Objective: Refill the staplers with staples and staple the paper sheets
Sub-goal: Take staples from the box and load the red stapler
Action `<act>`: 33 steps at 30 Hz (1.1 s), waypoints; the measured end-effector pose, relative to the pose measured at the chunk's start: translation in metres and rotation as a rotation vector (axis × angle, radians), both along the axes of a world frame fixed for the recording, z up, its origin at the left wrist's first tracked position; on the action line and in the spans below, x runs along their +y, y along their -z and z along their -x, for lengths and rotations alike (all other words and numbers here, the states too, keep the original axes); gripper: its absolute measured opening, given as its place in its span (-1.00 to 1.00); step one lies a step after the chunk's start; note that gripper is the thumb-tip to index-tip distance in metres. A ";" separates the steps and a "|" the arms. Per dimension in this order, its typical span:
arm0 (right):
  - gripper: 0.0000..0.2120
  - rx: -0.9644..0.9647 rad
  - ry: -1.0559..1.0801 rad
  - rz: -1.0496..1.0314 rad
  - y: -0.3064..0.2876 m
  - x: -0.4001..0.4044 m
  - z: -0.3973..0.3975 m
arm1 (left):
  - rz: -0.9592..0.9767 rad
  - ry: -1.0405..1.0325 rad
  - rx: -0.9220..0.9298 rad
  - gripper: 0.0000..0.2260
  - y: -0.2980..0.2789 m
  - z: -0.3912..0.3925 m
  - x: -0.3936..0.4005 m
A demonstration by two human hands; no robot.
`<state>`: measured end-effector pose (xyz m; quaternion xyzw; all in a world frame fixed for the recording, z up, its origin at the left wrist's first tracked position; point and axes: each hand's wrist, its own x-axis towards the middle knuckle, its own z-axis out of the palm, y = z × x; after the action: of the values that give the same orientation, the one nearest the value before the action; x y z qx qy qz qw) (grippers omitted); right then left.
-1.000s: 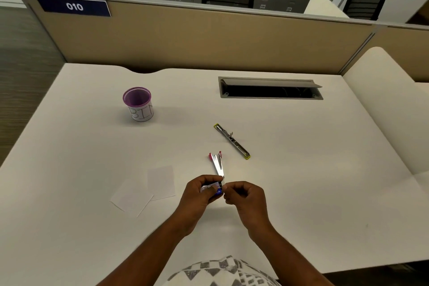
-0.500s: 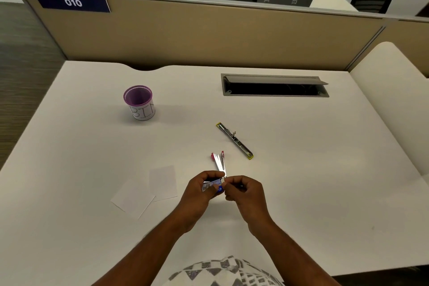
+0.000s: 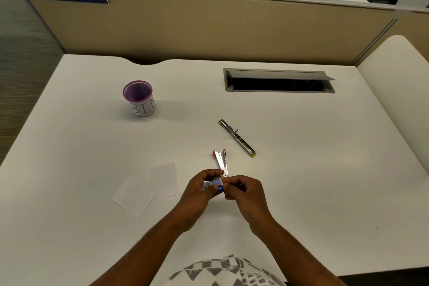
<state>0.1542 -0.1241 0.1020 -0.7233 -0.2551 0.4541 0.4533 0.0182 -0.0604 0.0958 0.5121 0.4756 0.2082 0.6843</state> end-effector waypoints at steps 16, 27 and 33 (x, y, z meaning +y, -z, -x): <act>-0.78 -0.163 -0.037 0.021 0.010 0.036 -0.003 | 0.076 -0.020 0.003 -0.69 0.008 -0.002 0.036; -0.83 -0.312 -0.205 -0.054 0.022 0.051 -0.009 | 0.115 -0.081 0.018 -0.68 0.017 -0.007 0.056; -0.93 -0.090 -0.190 -0.011 0.022 0.094 -0.022 | 0.163 -0.161 -0.109 -0.71 0.026 -0.013 0.082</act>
<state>0.1759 -0.0305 0.0803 -0.7129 -0.3452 0.4608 0.4003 0.0315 0.0220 0.0700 0.4031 0.4925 0.2505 0.7295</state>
